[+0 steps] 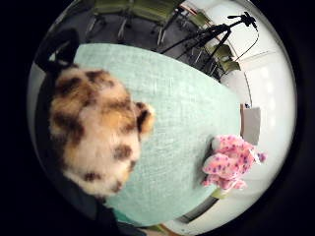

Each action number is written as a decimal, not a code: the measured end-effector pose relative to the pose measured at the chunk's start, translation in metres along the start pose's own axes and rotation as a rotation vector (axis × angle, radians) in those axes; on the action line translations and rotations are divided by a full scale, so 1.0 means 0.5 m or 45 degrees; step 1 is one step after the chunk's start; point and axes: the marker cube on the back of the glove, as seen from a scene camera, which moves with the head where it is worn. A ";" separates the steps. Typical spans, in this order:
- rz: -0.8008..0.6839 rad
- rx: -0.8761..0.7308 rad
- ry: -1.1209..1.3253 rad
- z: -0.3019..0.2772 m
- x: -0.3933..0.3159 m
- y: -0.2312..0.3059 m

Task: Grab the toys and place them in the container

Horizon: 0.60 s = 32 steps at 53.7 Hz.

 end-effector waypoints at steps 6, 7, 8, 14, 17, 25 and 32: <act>-0.040 0.007 0.122 -0.005 -0.021 0.003; -0.045 -0.002 0.140 -0.007 -0.024 0.003; -0.049 -0.013 0.155 -0.008 -0.026 0.004; -0.033 -0.139 0.119 -0.023 -0.035 0.011; -0.016 -0.214 0.085 -0.032 -0.040 0.018; 0.000 -0.248 0.045 -0.094 -0.053 0.023; -0.012 -0.160 0.004 -0.192 -0.082 0.018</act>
